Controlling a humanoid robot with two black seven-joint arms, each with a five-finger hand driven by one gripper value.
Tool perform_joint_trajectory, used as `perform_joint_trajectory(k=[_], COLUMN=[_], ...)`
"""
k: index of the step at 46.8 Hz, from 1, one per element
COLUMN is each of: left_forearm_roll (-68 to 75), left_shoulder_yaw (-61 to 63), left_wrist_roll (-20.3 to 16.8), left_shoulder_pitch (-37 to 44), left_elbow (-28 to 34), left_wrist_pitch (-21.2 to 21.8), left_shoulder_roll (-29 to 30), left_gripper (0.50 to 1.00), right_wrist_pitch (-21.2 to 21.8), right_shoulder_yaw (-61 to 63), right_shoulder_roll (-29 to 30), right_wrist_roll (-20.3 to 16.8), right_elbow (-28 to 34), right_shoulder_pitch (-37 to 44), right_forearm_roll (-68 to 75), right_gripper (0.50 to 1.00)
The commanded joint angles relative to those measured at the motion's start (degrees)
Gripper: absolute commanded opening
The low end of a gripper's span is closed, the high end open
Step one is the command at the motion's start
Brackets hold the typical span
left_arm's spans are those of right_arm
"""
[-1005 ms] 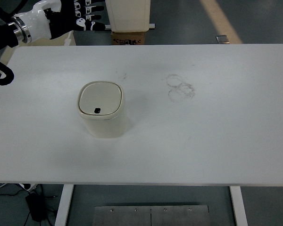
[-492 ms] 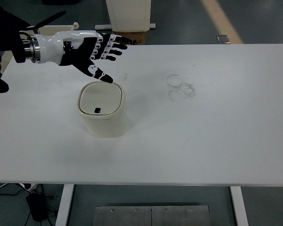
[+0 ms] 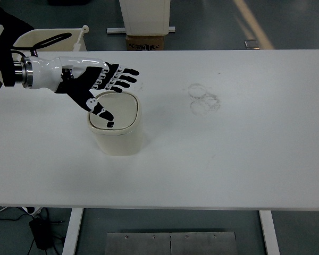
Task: Open trash can
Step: 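Reach the left hand over the cream trash can lid, then press the lid button with the left hand fingers, letting the lid flip up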
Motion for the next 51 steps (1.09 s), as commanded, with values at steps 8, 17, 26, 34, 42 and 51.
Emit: perform_joint_trajectory(k=[8,17,26,34,42,51], left_forearm_roll=[2.89,3.42,4.65,5.27,5.27,5.27], left_shoulder_yaw=[2.51,2.78,3.48,4.27,4.71,4.71], left_wrist_roll=[0.26,1.14,1.14,1.66,2.28,2.28], left_shoulder_pitch=[0.0,-0.17,-1.05,-1.05,-0.97,-0.79], left_elbow=[0.01,0.01,0.01,0.01,-0.08,-0.08], left_wrist_pitch=[-0.03,-0.38,-1.17,-1.52,-1.52,-1.52], left_shoulder_roll=[-0.08,-0.08,-0.08,-0.08,-0.52,-0.78], left_gripper=[1.0,1.0,1.0,1.0,1.0,1.0], right_wrist_pitch=[-0.01,-0.01,-0.01,-0.01,-0.01,-0.01], right_shoulder_yaw=[0.01,0.01,0.01,0.01,0.01,0.01], right_shoulder_roll=[0.0,0.0,0.0,0.0,0.0,0.0], right_wrist_roll=[-0.01,-0.01,-0.01,-0.01,-0.01,-0.01], right_elbow=[0.0,0.0,0.0,0.0,0.0,0.0], right_shoulder_pitch=[0.01,0.01,0.1,0.27,0.27,0.27], right_forearm_roll=[0.09,0.09,0.0,0.0,0.0,0.0], right_gripper=[0.991,0.991,0.991,0.991,0.991,0.991])
